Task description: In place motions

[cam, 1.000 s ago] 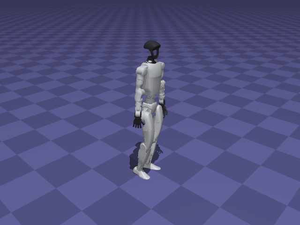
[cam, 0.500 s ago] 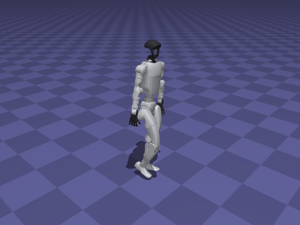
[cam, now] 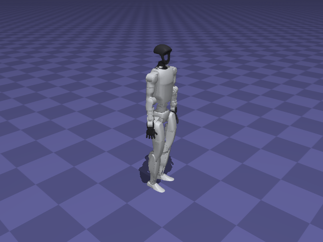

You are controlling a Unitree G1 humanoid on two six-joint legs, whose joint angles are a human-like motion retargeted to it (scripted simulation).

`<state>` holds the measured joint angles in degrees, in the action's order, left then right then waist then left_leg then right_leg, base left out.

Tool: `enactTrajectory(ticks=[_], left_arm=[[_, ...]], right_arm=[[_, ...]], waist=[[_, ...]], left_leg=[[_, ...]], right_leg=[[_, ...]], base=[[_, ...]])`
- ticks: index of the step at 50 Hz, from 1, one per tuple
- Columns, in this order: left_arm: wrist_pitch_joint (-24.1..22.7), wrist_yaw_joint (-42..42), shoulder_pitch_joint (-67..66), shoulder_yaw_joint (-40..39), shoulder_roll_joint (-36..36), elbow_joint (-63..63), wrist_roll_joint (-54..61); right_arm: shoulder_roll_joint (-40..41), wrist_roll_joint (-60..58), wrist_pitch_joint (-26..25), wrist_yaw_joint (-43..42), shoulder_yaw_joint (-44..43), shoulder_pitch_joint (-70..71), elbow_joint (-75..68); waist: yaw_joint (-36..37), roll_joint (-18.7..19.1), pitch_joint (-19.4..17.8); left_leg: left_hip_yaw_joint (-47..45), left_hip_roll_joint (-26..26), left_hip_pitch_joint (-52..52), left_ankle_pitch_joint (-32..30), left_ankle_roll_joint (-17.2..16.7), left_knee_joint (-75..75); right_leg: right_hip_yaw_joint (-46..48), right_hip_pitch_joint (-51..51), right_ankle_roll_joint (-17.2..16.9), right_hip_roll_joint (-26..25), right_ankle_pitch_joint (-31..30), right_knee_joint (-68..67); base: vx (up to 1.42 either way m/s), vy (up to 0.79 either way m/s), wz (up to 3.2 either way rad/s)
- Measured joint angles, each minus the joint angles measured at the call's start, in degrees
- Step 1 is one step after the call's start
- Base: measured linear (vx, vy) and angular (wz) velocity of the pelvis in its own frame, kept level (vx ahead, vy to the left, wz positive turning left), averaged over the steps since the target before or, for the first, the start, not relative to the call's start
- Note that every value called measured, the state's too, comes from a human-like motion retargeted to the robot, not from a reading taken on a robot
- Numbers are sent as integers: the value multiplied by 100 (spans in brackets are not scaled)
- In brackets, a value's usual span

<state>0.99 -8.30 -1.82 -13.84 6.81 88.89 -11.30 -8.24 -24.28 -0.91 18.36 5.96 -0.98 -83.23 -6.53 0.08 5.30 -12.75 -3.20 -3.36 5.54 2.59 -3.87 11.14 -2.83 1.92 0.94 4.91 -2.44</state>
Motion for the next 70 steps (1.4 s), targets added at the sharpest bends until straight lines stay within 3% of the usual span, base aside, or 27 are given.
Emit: enactTrajectory(ticks=[33, 37, 43, 46, 50, 54, 63, 68, 70], left_arm=[[-5, -42, -256, -138, -42, -25, 100], [-6, -69, -256, -133, -16, -170, 127], [-12, -64, -128, -106, 55, -353, 175], [-26, -69, -145, -177, 7, -365, 229], [-50, -103, -197, -316, -75, -277, 357], [-42, -52, -286, -401, -126, -162, 401], [-27, 49, -437, -475, -86, -4, 364], [-18, 44, -497, -539, -41, -15, 360], [-12, 42, -502, -535, -30, 3, 364]], right_arm=[[-103, -65, -129, -36, 23, -140, -565], [-96, -35, -112, -18, 53, -107, -490], [-94, -18, -55, 31, 64, -54, -307], [-123, -105, -64, 0, 84, -37, -294], [-171, -104, -71, -54, 61, 30, -338], [-200, -19, -64, -22, 22, -46, -334], [-213, -32, -108, -75, -1, -176, -458], [-191, -69, -123, -53, -40, -233, -469], [-180, -57, -128, -55, -69, -273, -459]], waist=[[-62, 111, -5], [-59, 31, -66], [-67, -314, -264], [16, -461, -301], [-411, -166, -278], [-39, -431, -297], [-30, -236, -254], [6, -16, -170], [-103, 93, -61]], left_leg=[[-198, 303, -83, 137, -266, -377], [-334, 329, -390, 77, -231, -1011], [-347, 341, -1615, -936, -193, -3221], [-689, 489, -2067, -739, -5, -4095], [-23, 569, -2632, -479, -80, -4789], [-499, 470, -2603, -565, 13, -4625], [-431, 166, -1450, -1003, -187, -2586], [-165, 17, -563, 21, -144, -1103], [-106, 12, -381, 115, -18, -666]], right_leg=[[-150, -89, 275, -197, -13, -109], [-243, -129, 313, -142, -15, -165], [-104, -91, 272, 217, -74, -108], [-38, -53, 260, 361, -120, -57], [487, -40, 290, 178, -104, 18], [70, -46, 263, 418, -128, -15], [38, 60, 253, 253, -29, -32], [-59, 101, 214, 17, 79, -93], [32, 78, 175, -48, 129, -112]], base=[[0, 1, 1], [-2, 0, 4], [-10, 1, 37], [0, 0, 0], [-3, 5, 84], [1, 2, -69], [1, 0, -6], [9, -6, -17], [6, -8, 27]])
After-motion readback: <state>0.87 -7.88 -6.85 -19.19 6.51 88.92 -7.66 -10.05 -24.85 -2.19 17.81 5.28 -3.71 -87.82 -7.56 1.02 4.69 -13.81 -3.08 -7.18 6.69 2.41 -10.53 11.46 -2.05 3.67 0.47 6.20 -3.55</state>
